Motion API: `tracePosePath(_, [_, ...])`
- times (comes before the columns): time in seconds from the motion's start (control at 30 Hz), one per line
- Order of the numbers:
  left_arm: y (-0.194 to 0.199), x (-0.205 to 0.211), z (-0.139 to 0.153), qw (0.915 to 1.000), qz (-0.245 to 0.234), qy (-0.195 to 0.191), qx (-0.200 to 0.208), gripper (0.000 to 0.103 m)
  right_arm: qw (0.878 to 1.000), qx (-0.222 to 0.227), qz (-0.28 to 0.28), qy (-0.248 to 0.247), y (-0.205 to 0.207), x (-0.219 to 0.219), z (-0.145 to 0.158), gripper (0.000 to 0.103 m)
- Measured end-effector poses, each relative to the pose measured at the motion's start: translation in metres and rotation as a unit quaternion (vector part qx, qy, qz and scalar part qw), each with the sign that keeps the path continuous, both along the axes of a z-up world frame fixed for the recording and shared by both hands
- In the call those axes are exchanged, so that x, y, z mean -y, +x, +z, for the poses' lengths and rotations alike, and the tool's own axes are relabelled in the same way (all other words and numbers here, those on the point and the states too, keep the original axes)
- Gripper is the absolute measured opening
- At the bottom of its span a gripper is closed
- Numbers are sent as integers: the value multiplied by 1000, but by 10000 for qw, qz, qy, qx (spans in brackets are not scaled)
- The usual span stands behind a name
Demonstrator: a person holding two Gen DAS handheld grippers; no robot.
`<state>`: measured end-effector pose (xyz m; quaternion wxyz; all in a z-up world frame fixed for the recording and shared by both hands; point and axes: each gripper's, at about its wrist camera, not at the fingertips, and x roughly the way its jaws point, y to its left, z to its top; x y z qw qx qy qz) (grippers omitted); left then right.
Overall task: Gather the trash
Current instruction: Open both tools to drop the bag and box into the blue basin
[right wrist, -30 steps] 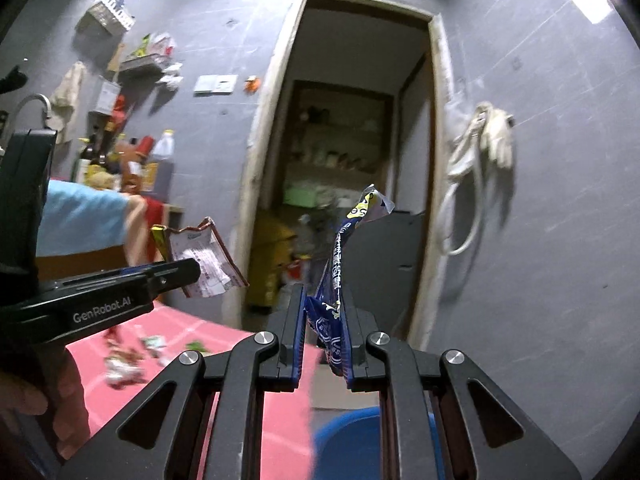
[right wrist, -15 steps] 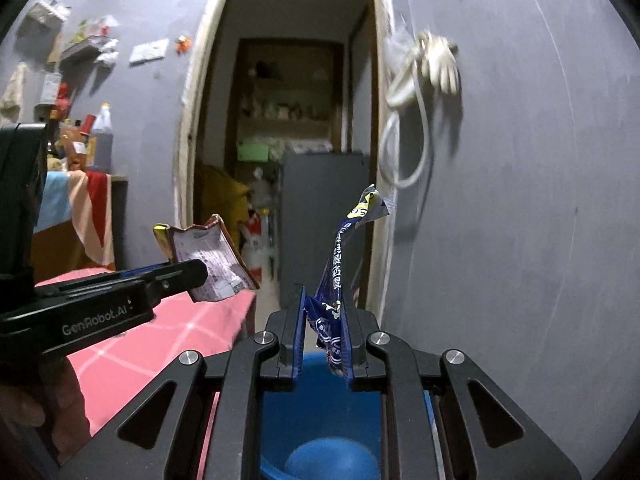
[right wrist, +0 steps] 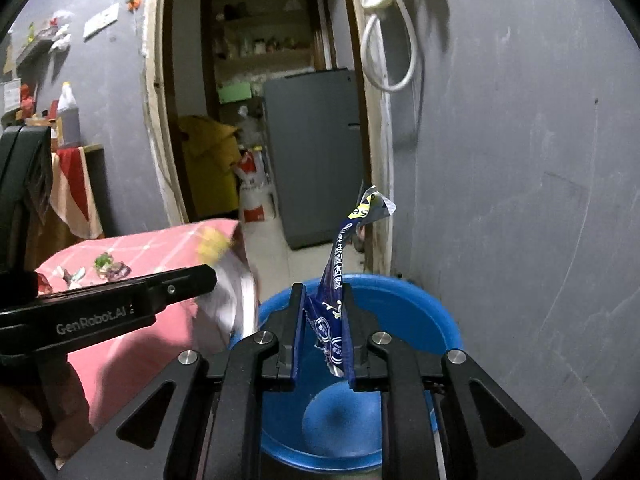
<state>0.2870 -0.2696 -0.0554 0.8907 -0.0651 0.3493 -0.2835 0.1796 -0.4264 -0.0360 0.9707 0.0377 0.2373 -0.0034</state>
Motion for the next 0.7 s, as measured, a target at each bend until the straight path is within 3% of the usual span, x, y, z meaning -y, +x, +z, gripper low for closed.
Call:
tracePosePath(0.17, [6,-5,-9,9998,53,33,-191,21,9999,-150,-58,61,8,6,-6,17])
tracePosePath(0.23, [3,-8,-4,9998,84,27,-179,24,9998,-173,-83,64,7,8,-6,23])
tracePosePath(0.3, [-3,-14,2,9998,152,-2,-84,34,9998,-161,-105,62,8,7,-4,28])
tracePosePath(0.47, [-14,-31,20,9992,323,-29,219,43,9999,-54,-137,63,4,4,6,30])
tracePosePath(0.53, [-20,-40,27,9986,406,-45,345,47,9998,34,-147,86,0,2,12,36])
tracePosePath(0.6, [-27,-51,35,9975,494,-88,490,59,9997,157,-155,86,-4,-2,20,48])
tracePosePath(0.7, [-40,-68,48,9950,631,-143,759,70,9994,340,-105,53,-12,-10,32,50])
